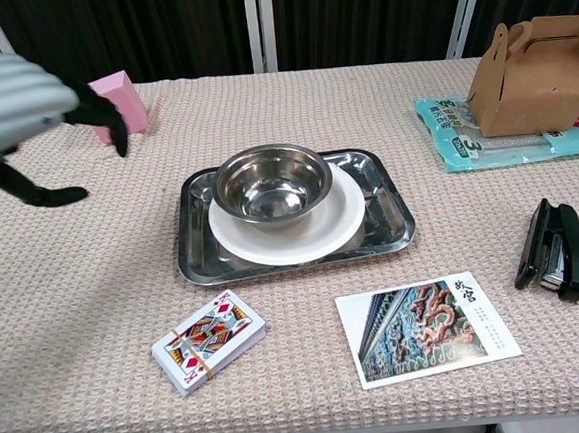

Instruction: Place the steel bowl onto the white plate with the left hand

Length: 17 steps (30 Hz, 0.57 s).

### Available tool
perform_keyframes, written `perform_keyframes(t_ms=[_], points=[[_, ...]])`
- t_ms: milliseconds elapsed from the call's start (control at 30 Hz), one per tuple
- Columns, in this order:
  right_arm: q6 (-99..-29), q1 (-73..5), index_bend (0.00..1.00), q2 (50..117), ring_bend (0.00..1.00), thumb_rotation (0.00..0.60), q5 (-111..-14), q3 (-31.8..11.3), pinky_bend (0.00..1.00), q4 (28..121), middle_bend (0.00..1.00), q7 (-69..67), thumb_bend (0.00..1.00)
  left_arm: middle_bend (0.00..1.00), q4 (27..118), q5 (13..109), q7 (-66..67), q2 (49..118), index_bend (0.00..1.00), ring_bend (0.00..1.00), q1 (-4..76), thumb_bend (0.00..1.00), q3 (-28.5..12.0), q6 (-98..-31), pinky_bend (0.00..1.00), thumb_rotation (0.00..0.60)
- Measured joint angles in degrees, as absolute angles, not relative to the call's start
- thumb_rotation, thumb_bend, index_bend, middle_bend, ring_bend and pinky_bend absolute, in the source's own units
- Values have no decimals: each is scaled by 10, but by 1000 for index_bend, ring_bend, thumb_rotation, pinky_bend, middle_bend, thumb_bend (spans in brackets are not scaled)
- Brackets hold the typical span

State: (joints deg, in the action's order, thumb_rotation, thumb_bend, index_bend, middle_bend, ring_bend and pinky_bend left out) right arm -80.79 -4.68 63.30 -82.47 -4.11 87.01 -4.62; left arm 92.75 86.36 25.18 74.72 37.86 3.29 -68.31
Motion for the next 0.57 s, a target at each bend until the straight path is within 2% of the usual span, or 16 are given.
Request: perform_keyframes(t_ms=[100, 167, 233, 267, 333, 367, 567], points=[[-806, -46, 0, 636, 0, 600, -826, -35, 0, 864, 0, -37, 127, 260, 908, 886, 231, 738, 271, 147, 311, 93, 50, -792, 226, 600], [-806, -44, 0, 640, 0, 600, -828, -32, 0, 857, 0, -32, 127, 208, 877, 895, 206, 738, 212, 108, 253, 59, 62, -868, 201, 590], [-808, -43, 0, 647, 0, 600, -831, -29, 0, 846, 0, -26, 127, 165, 846, 896, 167, 738, 175, 75, 194, 58, 73, -925, 178, 515], [-808, -42, 0, 651, 0, 600, -832, -27, 0, 842, 0, -22, 127, 146, 836, 893, 147, 738, 157, 62, 173, 58, 77, -940, 170, 443], [-807, -41, 0, 659, 0, 600, -837, -22, 0, 838, 0, -17, 126, 123, 819, 883, 100, 736, 129, 46, 141, 58, 85, -957, 162, 361], [-807, -41, 0, 661, 0, 600, -840, -20, 0, 837, 0, -16, 126, 118, 814, 878, 84, 734, 123, 42, 132, 58, 89, -955, 162, 349], [-816, -42, 0, 671, 0, 600, -860, -15, 0, 835, 0, -12, 126, 110, 787, 856, 26, 726, 119, 36, 84, 58, 94, -919, 161, 341]])
